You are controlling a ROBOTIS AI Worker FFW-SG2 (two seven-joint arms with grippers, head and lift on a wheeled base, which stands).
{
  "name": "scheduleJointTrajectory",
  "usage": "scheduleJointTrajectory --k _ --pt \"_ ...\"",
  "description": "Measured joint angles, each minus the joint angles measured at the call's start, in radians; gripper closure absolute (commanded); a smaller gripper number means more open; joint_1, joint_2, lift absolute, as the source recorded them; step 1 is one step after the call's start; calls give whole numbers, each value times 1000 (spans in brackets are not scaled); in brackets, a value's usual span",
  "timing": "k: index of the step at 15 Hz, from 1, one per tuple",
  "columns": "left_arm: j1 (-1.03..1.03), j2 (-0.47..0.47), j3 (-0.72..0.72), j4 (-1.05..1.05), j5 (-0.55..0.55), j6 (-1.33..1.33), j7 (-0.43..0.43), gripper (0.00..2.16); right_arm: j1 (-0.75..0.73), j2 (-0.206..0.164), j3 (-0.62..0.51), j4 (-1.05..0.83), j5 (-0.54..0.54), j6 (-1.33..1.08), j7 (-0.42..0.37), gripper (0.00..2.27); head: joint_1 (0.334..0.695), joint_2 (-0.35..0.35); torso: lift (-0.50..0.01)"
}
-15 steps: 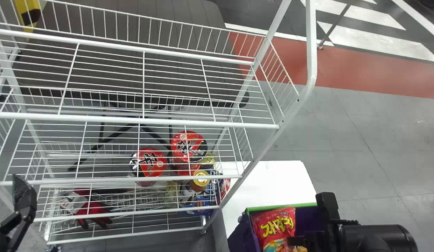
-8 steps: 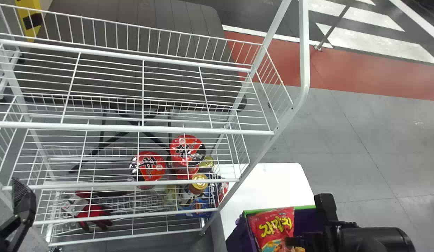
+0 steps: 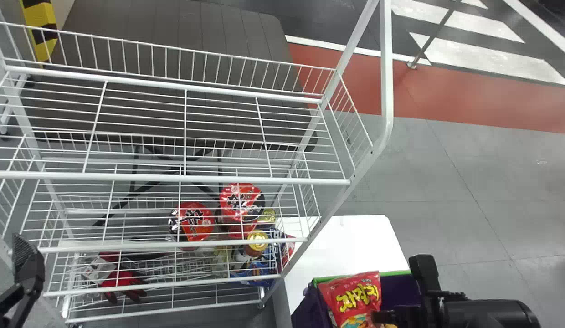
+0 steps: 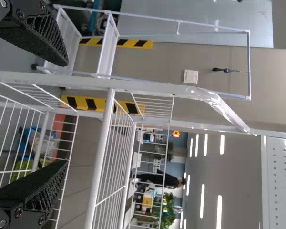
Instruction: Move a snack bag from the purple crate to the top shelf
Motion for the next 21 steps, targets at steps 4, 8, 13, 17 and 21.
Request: scheduleJointTrajectory --k 4,8,13,17,21 --pt "8 2 0 -13 -4 -5 1 80 6 0 -10 -9 0 0 2 1750 695 -350 -35" --pt "9 3 0 -19 -4 -1 0 80 7 0 -11 -9 0 -3 2 1750 695 -350 -18" --pt "3 5 2 -18 -4 9 0 80 0 -2 -8 -6 2 -6 2 1747 695 -350 1" --pt "-3 4 2 -16 -1 16 0 80 -14 -3 2 5 9 -6 2 1747 695 -350 9" --pt "-9 3 4 -11 2 16 0 80 -25 -3 19 12 11 -18 5 1747 695 -350 9"
